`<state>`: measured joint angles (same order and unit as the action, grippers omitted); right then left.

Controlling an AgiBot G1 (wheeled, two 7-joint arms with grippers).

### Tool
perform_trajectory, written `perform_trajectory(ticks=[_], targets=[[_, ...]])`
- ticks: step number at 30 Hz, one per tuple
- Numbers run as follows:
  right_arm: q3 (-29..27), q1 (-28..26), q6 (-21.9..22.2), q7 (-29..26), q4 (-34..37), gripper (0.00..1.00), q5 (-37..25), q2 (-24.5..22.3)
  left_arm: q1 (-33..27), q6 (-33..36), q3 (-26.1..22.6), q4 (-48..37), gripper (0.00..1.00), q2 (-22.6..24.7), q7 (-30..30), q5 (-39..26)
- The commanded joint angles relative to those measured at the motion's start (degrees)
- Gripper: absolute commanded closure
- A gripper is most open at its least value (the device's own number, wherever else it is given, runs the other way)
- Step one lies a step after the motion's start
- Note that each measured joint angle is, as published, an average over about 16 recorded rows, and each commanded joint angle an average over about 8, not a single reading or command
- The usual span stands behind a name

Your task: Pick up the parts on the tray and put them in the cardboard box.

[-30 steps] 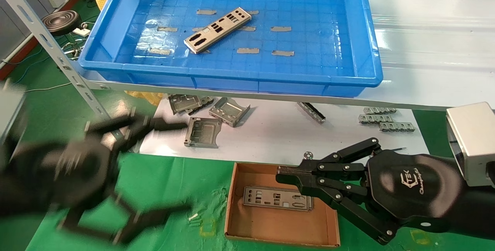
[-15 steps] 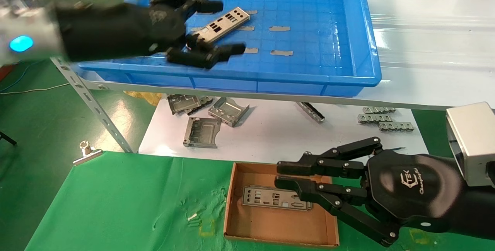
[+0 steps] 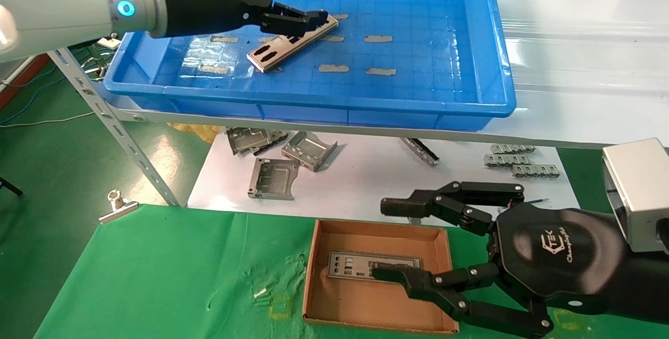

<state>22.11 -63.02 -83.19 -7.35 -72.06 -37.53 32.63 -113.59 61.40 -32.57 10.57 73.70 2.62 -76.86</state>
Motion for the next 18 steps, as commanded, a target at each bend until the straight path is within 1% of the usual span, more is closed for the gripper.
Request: perform_trajectory(ticks=[1,14,15,16,18], targets=[[0.0,0.0,0.0,0.0,0.0,0.0,0.0,0.0,-0.9,-2.0,-0.5,-2.3,0.0,1.2,-0.4,-0.9],[0.0,0.0,0.0,0.0,0.0,0.0,0.0,0.0,-2.3,-0.7,-2.0,-6.5,0.01,2.7,-1.2,-2.8],[0.0,0.0,0.0,0.0,0.0,0.0,0.0,0.0,-2.3,-0.6,-2.0,-6.7,0.06,2.7,-1.2,-2.7],[0.0,0.0,0.0,0.0,0.0,0.0,0.0,0.0,-2.3,-0.6,-2.0,-6.8,0.13,2.8,-1.2,-2.7],[0.0,0.0,0.0,0.0,0.0,0.0,0.0,0.0,-2.2,-0.7,-2.0,-7.0,0.37,2.8,-1.2,-2.6]])
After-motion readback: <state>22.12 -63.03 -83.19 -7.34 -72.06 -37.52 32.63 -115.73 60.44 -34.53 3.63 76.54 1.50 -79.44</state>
